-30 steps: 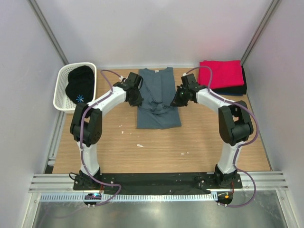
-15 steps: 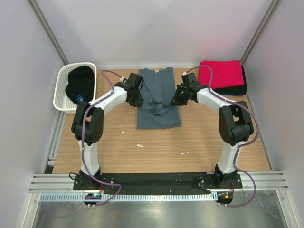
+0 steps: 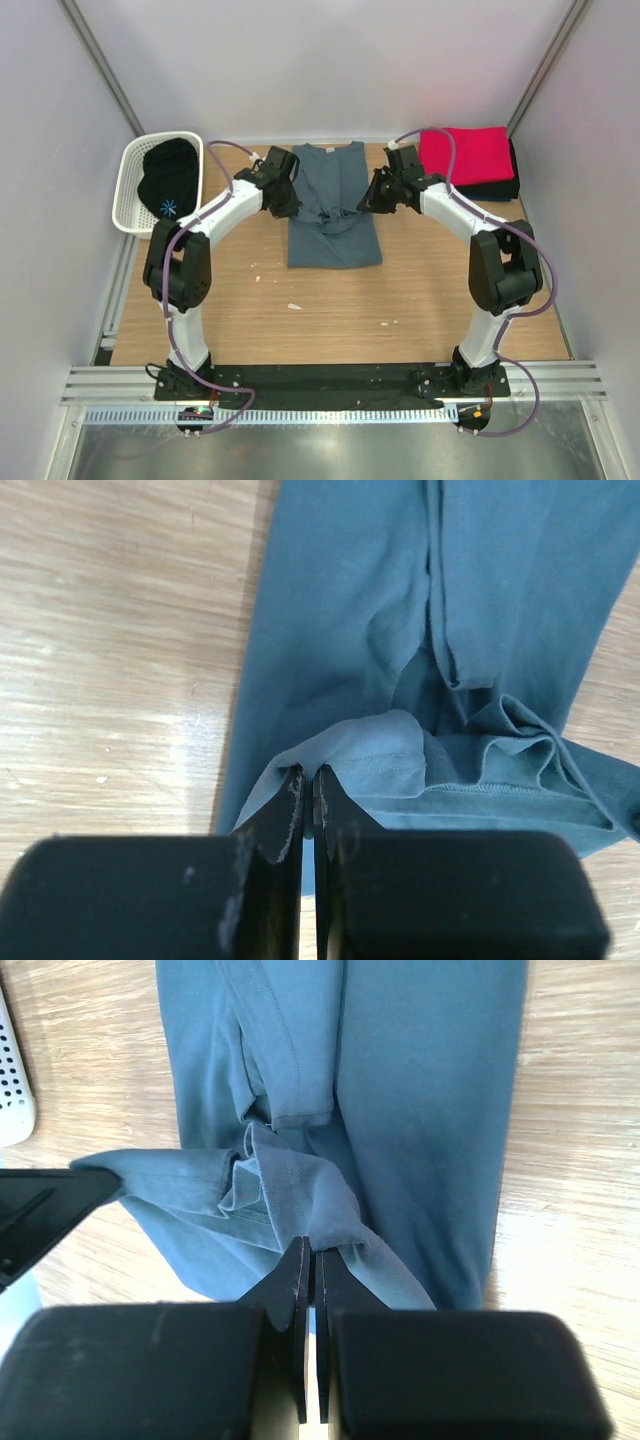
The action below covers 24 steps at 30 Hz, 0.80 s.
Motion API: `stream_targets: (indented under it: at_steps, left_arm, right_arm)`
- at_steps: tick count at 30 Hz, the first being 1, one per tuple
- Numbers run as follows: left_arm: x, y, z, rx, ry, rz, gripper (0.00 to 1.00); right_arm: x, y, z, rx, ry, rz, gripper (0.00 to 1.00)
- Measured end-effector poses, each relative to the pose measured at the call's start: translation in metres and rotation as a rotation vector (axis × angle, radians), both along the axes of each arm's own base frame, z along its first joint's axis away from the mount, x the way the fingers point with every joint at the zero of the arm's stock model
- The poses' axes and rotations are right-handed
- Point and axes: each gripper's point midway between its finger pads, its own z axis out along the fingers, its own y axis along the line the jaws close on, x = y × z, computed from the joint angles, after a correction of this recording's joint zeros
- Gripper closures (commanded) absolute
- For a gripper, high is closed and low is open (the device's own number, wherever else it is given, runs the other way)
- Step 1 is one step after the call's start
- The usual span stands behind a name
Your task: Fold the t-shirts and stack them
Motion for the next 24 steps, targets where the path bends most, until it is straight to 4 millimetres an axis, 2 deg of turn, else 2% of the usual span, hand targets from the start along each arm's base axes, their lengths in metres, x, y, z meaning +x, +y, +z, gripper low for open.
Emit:
stream_targets:
  at_steps: [3, 6, 11, 14, 16, 17, 18, 20, 21, 24]
  left_arm:
    - [0.007, -0.002, 0.006, -0.001, -0.018, -0.007, 1.00]
    - [0.017, -0.005, 0.006, -0.002, -0.029, -0.008, 1.00]
    - [0.028, -0.005, -0.019, 0.027, 0.003, -0.009, 1.00]
    - [0.027, -0.003, -0.037, 0.051, 0.036, -0.015, 1.00]
    - [0.027, -0.001, -0.044, 0.067, 0.049, -0.017, 0.91]
    - [0.026, 0.000, -0.045, 0.074, 0.053, -0.019, 0.84]
    - [0.026, 0.001, -0.045, 0.080, 0.055, -0.024, 0.64]
    - [0.027, 0.002, -0.041, 0.096, 0.052, -0.038, 0.45]
    - [0.029, 0.002, -0.037, 0.100, 0.047, -0.043, 0.30]
    - [0.040, 0.000, -0.019, 0.103, 0.018, -0.054, 0.09]
  right_arm:
    - [0.004, -0.001, 0.001, -0.005, -0.007, 0.000, 0.99]
    - [0.016, -0.001, -0.005, -0.012, -0.010, 0.001, 0.99]
    - [0.026, -0.006, -0.035, -0.036, 0.037, -0.009, 0.99]
    - [0.027, -0.008, -0.050, -0.055, 0.070, -0.012, 0.98]
    - [0.030, -0.010, -0.055, -0.069, 0.078, -0.015, 0.89]
    - [0.033, -0.011, -0.056, -0.074, 0.077, -0.015, 0.79]
    - [0.035, -0.011, -0.055, -0.078, 0.076, -0.016, 0.72]
    - [0.039, -0.011, -0.051, -0.086, 0.074, -0.011, 0.57]
    - [0.042, -0.010, -0.048, -0.088, 0.071, -0.010, 0.55]
    - [0.048, -0.009, -0.033, -0.092, 0.054, -0.001, 0.40]
